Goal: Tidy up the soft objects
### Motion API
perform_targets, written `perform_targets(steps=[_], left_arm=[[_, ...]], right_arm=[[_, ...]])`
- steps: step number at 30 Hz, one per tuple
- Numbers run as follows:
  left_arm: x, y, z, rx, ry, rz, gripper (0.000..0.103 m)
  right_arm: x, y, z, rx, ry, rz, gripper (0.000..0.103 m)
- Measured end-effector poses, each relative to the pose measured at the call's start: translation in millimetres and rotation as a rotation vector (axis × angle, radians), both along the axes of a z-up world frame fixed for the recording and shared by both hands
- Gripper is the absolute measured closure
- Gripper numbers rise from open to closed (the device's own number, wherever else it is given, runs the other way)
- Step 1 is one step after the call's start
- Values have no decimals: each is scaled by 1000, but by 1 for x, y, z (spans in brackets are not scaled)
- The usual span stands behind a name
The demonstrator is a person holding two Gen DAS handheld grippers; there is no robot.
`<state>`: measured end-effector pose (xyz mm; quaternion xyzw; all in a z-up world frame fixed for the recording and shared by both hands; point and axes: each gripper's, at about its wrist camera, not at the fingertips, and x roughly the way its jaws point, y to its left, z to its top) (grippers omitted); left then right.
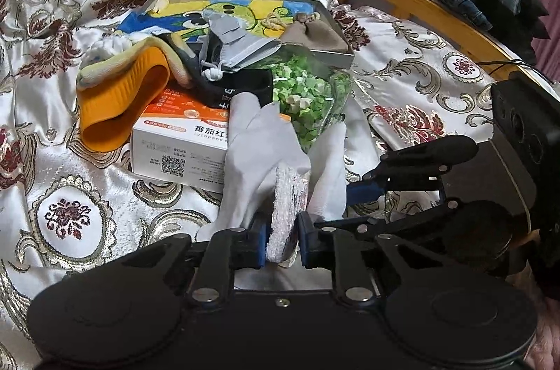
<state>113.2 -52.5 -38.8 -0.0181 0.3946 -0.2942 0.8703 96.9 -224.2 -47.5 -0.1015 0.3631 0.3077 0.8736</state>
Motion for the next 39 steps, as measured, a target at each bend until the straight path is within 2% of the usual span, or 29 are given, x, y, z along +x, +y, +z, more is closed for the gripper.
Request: perform_targets(steps=[1,4,11,22,26,28,32,39], left_arm=[[-2,0,1,0,-8,-1,86],[-11,-1,6,2,-44,-2,88],[-29,-9,20,21,-121,7,92],[-34,-14,57,-111,-210,112,92],[-15,-20,71,-135,-247,164,92],[0,-24,77,-158,-252,193,92],[37,-41,88,-148,-294,224,92],[112,-67,96,-129,-319,245,92]], right_arm=[[-1,0,2,-2,-7,-7,86],[-6,-2,10,1,-43,-32,90],[-17,-13,31,22,-132,-113,90],[-27,-35,65,90,-318,-275,90],[-20,-41,76,99,-392,-344,90],[-7,-43,80,84,-422,-377,90],[28,-55,86,137,-449,-420,90],[100,-83,79,201,-430,-539,90]])
